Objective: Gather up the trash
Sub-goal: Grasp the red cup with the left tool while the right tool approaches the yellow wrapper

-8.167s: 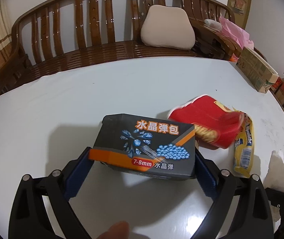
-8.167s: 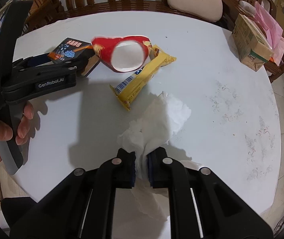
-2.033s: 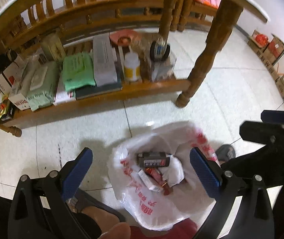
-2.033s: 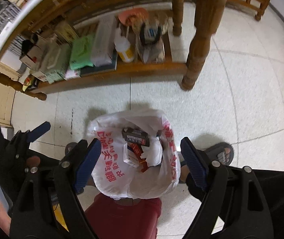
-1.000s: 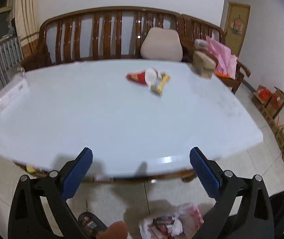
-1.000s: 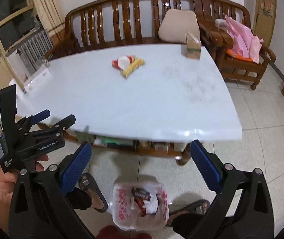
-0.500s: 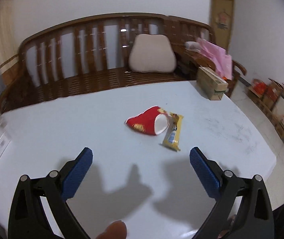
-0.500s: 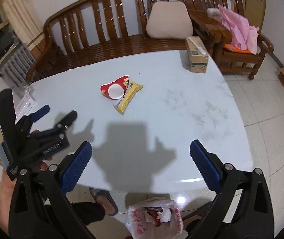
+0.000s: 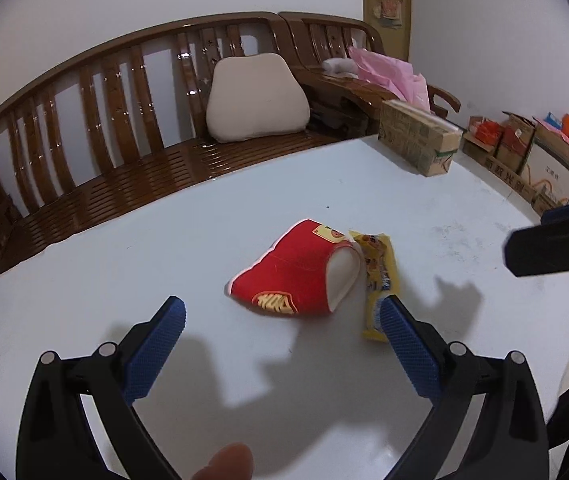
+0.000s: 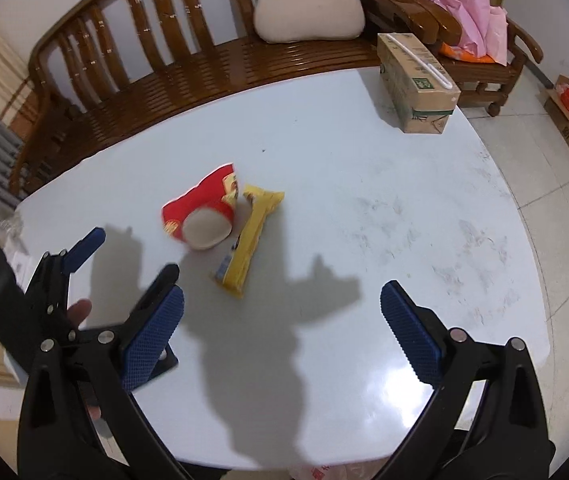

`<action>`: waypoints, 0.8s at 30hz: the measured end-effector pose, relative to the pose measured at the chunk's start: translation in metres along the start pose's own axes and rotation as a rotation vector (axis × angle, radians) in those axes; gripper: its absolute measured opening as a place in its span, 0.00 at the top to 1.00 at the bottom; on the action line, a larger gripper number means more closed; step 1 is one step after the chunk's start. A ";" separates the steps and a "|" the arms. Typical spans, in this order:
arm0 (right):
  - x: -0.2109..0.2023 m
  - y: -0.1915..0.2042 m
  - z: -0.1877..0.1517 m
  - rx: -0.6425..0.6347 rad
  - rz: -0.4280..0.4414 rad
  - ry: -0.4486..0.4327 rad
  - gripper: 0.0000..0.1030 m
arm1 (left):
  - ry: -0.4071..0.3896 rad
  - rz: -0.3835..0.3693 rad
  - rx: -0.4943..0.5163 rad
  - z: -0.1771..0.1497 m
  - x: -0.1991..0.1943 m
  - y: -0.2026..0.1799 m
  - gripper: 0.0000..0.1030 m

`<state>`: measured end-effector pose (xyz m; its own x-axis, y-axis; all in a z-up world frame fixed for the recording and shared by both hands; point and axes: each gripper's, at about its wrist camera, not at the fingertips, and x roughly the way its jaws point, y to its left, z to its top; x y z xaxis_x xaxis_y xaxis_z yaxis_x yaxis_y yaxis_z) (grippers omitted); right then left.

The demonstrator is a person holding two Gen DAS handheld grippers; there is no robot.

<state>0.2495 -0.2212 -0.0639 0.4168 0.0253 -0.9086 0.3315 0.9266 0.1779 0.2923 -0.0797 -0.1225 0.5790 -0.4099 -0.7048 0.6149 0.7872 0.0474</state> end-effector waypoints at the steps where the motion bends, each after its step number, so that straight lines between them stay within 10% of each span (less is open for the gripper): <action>1: 0.008 0.001 0.005 0.015 -0.001 0.009 0.07 | 0.002 -0.004 0.005 0.001 0.004 0.001 0.08; 24: 0.094 -0.005 0.029 0.193 -0.022 0.125 0.11 | 0.128 -0.108 -0.015 0.009 0.065 0.015 0.08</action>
<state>0.3115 -0.2340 -0.1395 0.3037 0.0632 -0.9507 0.5000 0.8388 0.2155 0.3444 -0.0987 -0.1615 0.4369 -0.4310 -0.7896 0.6614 0.7488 -0.0428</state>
